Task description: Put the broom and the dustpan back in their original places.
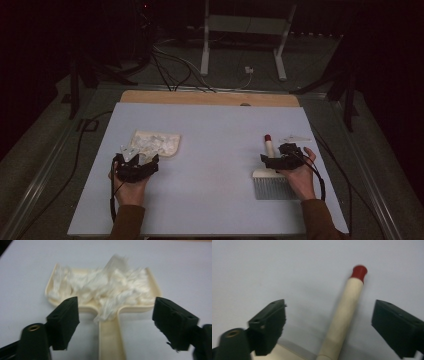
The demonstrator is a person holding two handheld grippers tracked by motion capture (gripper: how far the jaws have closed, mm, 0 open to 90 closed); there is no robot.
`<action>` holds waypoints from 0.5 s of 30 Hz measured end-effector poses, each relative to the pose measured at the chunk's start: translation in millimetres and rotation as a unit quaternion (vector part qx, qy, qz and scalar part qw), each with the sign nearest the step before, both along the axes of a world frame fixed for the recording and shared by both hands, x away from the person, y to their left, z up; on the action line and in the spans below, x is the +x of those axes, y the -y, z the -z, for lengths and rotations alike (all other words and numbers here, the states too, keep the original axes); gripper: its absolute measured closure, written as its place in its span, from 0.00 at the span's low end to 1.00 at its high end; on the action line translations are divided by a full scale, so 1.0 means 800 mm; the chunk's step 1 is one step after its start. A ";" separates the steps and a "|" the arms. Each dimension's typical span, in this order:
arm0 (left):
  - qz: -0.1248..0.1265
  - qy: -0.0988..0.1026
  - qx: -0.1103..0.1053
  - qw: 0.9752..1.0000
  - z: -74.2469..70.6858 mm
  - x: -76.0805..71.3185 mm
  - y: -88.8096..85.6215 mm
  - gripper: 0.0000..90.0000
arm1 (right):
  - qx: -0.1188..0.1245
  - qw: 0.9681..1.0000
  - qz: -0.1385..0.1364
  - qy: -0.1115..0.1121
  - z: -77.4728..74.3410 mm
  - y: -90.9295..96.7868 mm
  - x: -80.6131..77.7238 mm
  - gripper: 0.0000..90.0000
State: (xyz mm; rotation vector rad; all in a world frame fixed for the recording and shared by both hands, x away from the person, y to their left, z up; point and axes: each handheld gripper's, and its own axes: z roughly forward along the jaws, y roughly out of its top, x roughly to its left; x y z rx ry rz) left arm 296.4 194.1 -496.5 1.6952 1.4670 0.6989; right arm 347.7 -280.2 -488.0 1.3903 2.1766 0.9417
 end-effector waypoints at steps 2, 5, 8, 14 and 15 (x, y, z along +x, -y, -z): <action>0.013 0.012 -0.003 1.000 -0.009 -0.003 0.000 0.19 | -0.004 1.000 -0.006 0.010 -0.005 -0.002 -0.003 0.03; 0.032 0.031 -0.005 0.999 -0.023 -0.007 0.002 0.15 | -0.002 1.000 -0.015 0.026 -0.014 -0.003 -0.011 0.02; 0.053 0.040 -0.003 0.998 -0.033 -0.011 0.004 0.09 | 0.009 0.999 -0.023 0.039 -0.021 -0.003 -0.021 0.00; 0.085 0.041 0.001 0.995 -0.047 -0.016 0.003 0.01 | 0.046 0.996 -0.028 0.071 -0.025 0.005 -0.039 0.00; 0.088 0.043 -0.006 0.995 -0.048 -0.017 0.002 0.00 | 0.049 0.995 -0.027 0.077 -0.025 0.006 -0.043 0.00</action>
